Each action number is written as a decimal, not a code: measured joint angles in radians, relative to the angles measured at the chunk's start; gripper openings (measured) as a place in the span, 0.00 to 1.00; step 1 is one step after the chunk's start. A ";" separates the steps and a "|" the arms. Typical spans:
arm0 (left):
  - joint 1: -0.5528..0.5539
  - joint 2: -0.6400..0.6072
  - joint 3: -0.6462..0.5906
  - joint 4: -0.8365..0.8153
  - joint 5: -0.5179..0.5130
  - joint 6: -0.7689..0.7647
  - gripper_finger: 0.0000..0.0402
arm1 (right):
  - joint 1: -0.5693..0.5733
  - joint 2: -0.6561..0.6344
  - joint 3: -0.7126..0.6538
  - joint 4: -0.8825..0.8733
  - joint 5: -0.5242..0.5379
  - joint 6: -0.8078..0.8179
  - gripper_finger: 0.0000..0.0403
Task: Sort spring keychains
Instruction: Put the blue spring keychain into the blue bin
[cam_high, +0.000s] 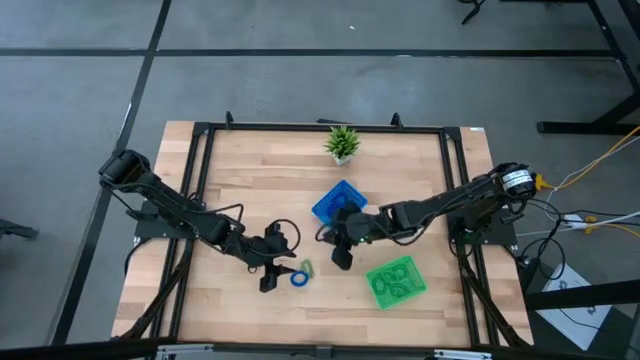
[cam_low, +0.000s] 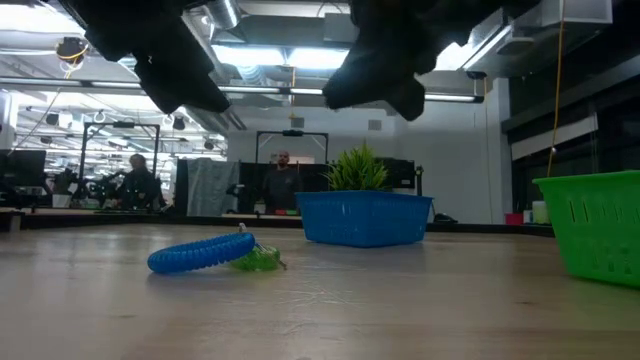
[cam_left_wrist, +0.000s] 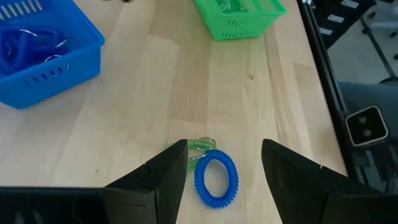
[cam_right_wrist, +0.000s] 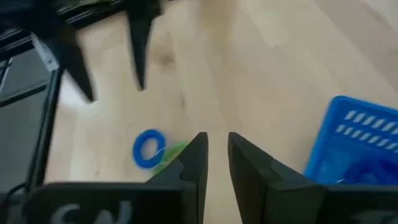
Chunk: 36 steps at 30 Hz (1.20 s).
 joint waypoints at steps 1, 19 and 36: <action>-0.003 0.001 0.000 -0.003 0.001 0.007 0.50 | 0.012 0.000 0.000 0.000 0.000 0.000 0.16; -0.023 0.277 -0.001 0.086 -0.031 0.018 0.44 | 0.177 0.017 0.001 0.041 0.117 0.037 0.16; -0.013 0.351 0.001 0.103 -0.084 -0.015 0.34 | 0.179 0.017 0.001 0.045 0.117 0.038 0.16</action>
